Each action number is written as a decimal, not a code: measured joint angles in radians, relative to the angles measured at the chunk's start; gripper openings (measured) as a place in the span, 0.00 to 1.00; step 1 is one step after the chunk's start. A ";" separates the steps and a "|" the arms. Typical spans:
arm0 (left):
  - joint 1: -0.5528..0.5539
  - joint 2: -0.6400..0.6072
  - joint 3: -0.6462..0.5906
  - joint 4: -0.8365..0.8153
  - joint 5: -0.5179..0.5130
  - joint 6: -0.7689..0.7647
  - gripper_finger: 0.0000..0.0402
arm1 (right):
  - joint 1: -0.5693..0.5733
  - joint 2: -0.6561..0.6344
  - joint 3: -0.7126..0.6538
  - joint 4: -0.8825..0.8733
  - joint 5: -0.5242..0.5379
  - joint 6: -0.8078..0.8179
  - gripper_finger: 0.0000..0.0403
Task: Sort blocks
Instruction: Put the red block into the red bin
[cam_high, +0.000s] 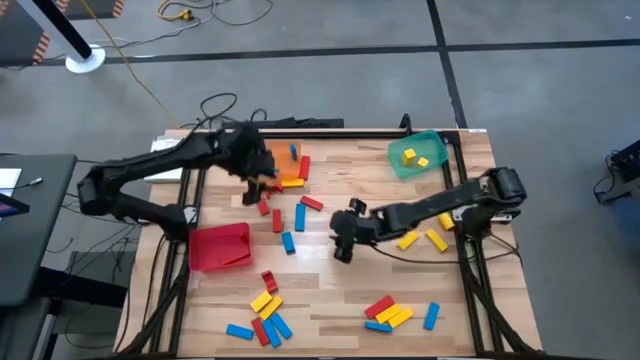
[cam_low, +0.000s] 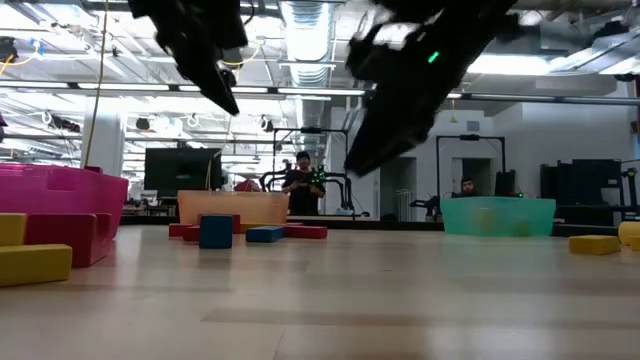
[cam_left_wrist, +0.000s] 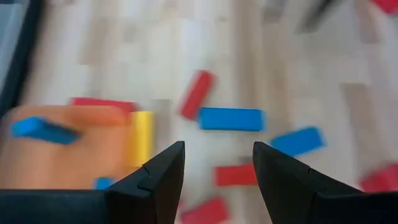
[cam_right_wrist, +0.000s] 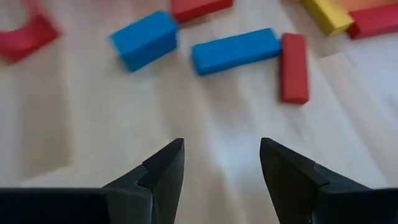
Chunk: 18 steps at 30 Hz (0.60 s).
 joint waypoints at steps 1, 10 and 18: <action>-0.040 -0.015 -0.012 -0.002 -0.005 -0.019 0.46 | -0.021 0.017 0.000 0.017 -0.001 -0.012 0.55; -0.355 -0.103 -0.203 0.120 -0.088 -0.179 0.46 | -0.187 0.154 0.001 0.178 -0.079 -0.100 0.55; -0.510 -0.148 -0.408 0.339 -0.098 -0.290 0.46 | -0.254 0.248 0.002 0.282 -0.111 -0.147 0.55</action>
